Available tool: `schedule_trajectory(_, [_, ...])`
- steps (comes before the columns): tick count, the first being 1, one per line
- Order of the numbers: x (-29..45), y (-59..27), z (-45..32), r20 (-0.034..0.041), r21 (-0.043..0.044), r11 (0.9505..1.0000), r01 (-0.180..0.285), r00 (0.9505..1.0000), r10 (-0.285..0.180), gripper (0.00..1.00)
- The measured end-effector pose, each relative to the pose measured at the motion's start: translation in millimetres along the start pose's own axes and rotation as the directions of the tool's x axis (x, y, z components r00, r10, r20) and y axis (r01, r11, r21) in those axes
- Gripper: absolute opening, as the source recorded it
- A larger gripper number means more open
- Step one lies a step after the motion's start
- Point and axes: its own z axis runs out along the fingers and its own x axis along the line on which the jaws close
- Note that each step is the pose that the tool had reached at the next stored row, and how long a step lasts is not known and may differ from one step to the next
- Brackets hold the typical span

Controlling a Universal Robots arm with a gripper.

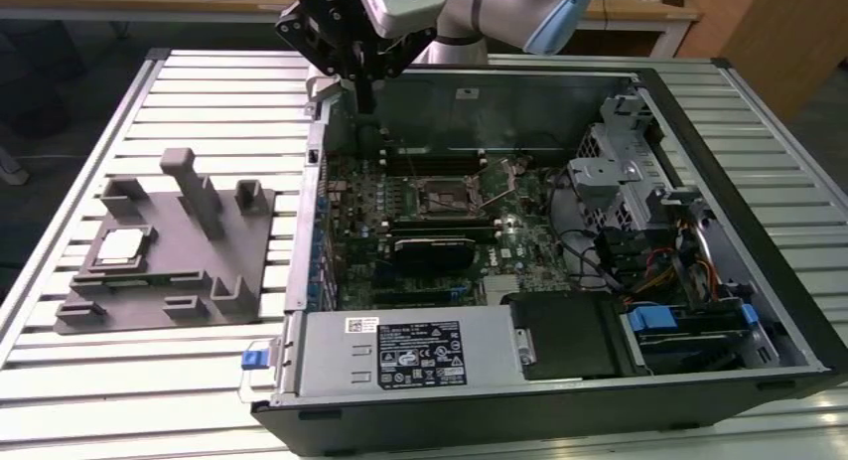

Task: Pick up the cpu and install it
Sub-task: 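Reach for the cpu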

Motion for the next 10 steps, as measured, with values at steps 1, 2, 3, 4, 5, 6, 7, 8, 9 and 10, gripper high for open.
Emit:
schedule_trajectory(1, [0.3,0.0,0.0,0.0,0.0,1.0,0.0,1.0,0.0,0.11])
schedule_trajectory(2, [0.6,-0.1,0.1,-0.0001,0.0001,1.0,0.0,1.0,0.0,0.11])
schedule_trajectory(3, [1.0,-0.1,0.2,-0.0001,0.0,1.0,0.0,1.0,0.0,0.11])
schedule_trajectory(4, [1.3,-0.1,0.2,-0.0001,0.0001,1.0,0.0,1.0,0.0,0.11])
schedule_trajectory(5, [1.6,-0.1,0.3,-0.0001,0.0,1.0,0.0,1.0,0.0,0.11])
schedule_trajectory(6, [2.0,-0.2,0.3,-0.0002,0.0001,1.0,0.0,1.0,0.0,0.11])
schedule_trajectory(7, [2.4,-0.2,0.4,-0.0001,0.0,1.0,0.0,1.0,0.0,0.11])
schedule_trajectory(8, [2.7,-0.2,0.5,-0.0001,0.0,1.0,0.0,1.0,0.0,0.11])
schedule_trajectory(9, [3.1,-0.3,0.5,-0.0001,0.0,1.0,0.0,1.0,0.0,0.11])
schedule_trajectory(10, [3.5,-0.3,0.6,-0.0002,0.0001,1.0,0.0,1.0,0.0,0.11])
